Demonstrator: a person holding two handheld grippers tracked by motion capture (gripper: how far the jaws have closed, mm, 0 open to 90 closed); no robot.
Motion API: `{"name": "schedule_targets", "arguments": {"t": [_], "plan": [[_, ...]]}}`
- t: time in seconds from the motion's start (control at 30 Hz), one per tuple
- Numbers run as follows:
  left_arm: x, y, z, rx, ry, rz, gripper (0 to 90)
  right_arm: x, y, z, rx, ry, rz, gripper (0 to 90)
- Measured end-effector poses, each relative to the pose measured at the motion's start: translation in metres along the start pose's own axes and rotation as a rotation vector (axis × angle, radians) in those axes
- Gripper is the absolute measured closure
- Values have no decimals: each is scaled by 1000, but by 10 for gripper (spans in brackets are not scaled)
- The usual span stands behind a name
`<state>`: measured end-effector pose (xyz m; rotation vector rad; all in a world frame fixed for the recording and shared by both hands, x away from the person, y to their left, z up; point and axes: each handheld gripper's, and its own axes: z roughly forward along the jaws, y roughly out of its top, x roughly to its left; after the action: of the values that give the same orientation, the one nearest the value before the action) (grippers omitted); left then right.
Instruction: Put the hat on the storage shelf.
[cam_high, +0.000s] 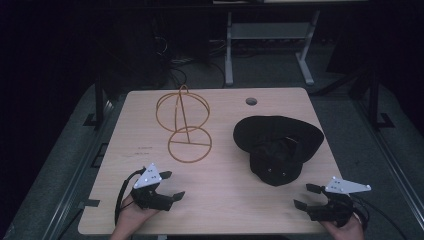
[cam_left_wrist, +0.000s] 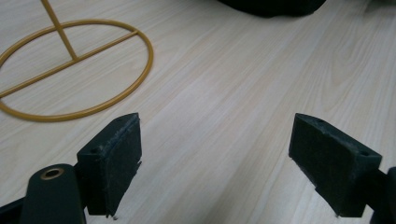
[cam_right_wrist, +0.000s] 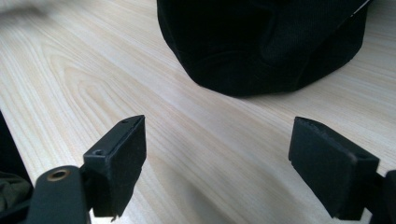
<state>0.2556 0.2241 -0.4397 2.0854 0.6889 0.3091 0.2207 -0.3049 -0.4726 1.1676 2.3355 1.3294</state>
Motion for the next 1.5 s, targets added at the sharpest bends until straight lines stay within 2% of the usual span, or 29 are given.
{"name": "schedule_targets", "arguments": {"t": [0.2, 0.4, 0.43, 0.47, 0.5, 0.53, 0.67, 0.73, 0.77, 0.8, 0.87, 0.9, 1.07, 1.17, 1.2, 1.3, 1.33, 1.5], "plan": [[-2, 4, 2, 4, -8, 11, 166, -1, 0, 1, 1, 4, 6, 183], [-8, 18, 3, -13, -37, 33, 167, -1, 0, -2, -16, 3, 13, 181], [-11, 26, 4, -16, -51, 49, 167, -1, 0, -2, -16, 4, 17, 181], [-11, 26, 4, -16, -51, 49, 167, -1, 0, -2, -16, 4, 17, 181], [-15, 34, 6, -20, -63, 71, 167, -1, -1, -2, -15, 2, 18, 180], [-15, 34, 6, -20, -63, 71, 167, -1, -1, -2, -15, 2, 18, 180], [-24, 52, 12, -30, -91, 105, 167, -1, -1, -5, -24, 2, 16, 180], [-29, 62, 16, -32, -108, 128, 167, 0, -1, -5, -25, 2, 13, 180], [-34, 73, 19, -40, -124, 147, 167, 1, -1, -5, -23, 5, 9, 180], [-34, 73, 19, -40, -124, 147, 167, 1, -1, -5, -23, 5, 9, 180], [-40, 90, 25, -49, -154, 172, 167, 2, -1, -5, -26, 9, 8, 180], [-40, 90, 25, -49, -154, 172, 167, 2, -1, -5, -26, 9, 8, 180], [-45, 117, 36, -46, -172, 212, 166, 3, -2, -6, -23, 14, 5, 180], [-49, 136, 49, -42, -178, 241, 167, 2, -2, -8, -33, 14, 6, 180], [-49, 136, 49, -42, -178, 241, 167, 2, -2, -8, -33, 14, 6, 180], [-50, 152, 63, -38, -188, 253, 167, 2, -2, -10, -41, 14, 10, 180], [-50, 152, 63, -38, -188, 253, 169, 2, -2, -10, -41, 14, 10, 180], [-49, 173, 87, -8, -207, 286, 179, 2, -2, -10, -39, 19, 11, 179]]}}
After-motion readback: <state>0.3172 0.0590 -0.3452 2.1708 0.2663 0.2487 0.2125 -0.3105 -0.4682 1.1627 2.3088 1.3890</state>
